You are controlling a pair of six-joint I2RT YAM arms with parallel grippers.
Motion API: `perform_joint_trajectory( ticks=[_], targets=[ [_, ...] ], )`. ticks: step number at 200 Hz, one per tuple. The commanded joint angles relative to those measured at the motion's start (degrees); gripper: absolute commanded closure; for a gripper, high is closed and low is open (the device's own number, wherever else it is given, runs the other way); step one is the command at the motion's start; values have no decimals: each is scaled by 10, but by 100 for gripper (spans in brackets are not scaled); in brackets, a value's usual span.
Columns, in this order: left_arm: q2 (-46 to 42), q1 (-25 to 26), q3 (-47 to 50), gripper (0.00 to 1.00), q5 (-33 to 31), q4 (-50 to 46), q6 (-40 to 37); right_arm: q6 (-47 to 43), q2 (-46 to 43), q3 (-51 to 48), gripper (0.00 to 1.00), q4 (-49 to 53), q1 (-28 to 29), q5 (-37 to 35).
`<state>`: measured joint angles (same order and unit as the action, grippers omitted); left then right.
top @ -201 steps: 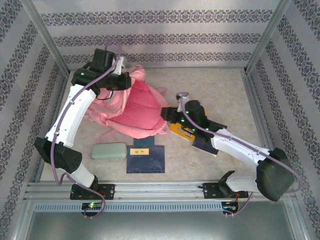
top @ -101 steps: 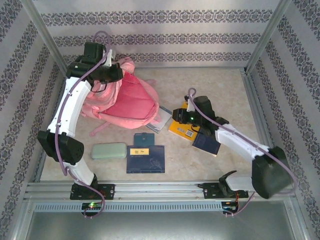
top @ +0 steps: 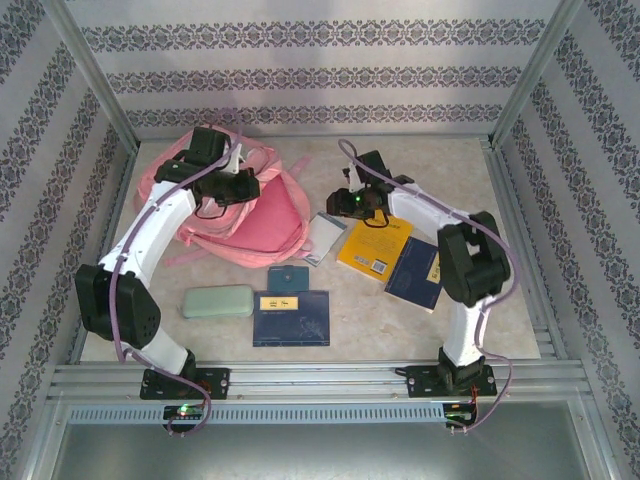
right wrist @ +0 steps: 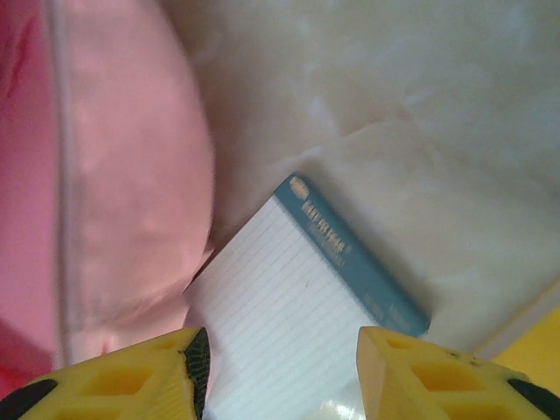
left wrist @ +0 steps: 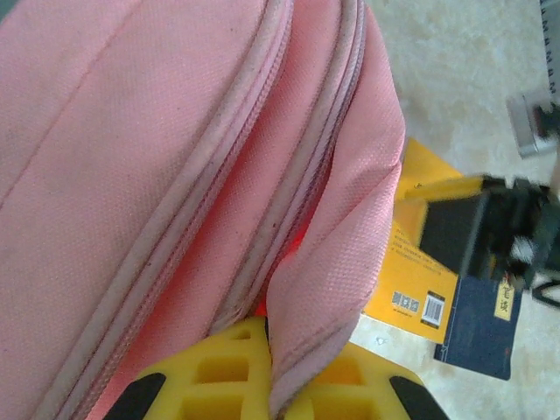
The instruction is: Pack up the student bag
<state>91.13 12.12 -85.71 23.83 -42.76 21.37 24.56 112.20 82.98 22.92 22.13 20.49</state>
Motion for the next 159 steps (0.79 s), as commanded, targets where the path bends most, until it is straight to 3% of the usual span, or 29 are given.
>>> perform_joint_trajectory(
  ticks=[1,36,70,117,159],
  targets=[
    [3,26,28,100,-10,45,17,-42,54,67,49,85,-19,33],
    [20,81,73,100,-46,67,33,-74,115,136,44,148,-23,34],
    [39,124,117,100,-94,82,57,-87,136,136,42,155,-13,64],
    [65,140,175,100,-111,127,90,-106,155,129,41,179,-8,83],
    [86,140,186,100,-128,148,98,-108,117,81,41,171,-6,166]
  ],
)
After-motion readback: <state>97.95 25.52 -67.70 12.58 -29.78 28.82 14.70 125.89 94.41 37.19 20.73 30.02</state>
